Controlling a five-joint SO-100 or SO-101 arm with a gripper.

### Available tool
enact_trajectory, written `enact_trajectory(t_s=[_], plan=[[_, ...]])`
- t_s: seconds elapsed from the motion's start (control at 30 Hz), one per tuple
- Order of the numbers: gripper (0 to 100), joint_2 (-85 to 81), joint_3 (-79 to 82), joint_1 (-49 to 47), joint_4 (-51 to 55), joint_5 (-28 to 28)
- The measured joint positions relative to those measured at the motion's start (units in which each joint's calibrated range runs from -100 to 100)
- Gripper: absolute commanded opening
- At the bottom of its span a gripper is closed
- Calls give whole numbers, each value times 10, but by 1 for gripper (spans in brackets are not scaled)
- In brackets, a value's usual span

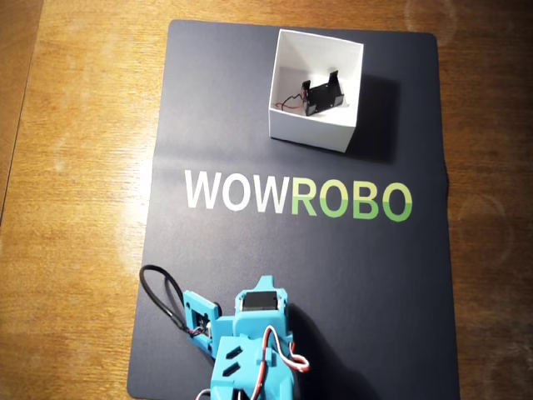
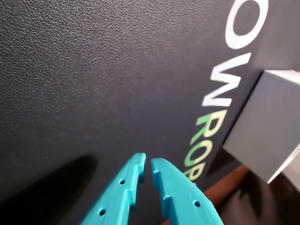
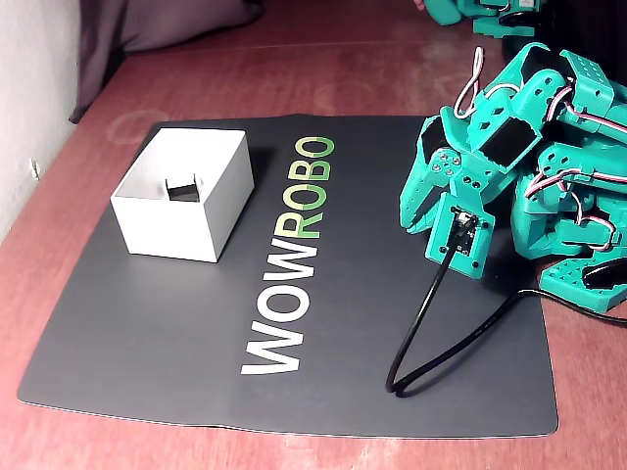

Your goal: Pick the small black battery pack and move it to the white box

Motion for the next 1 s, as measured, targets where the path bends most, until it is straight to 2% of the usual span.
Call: enact_trajectory(t_s=[0.5,0.7,1.0], plan=[[0,0,0,0,0,-2],[0,0,0,0,0,-51],[0,0,0,0,0,-54]])
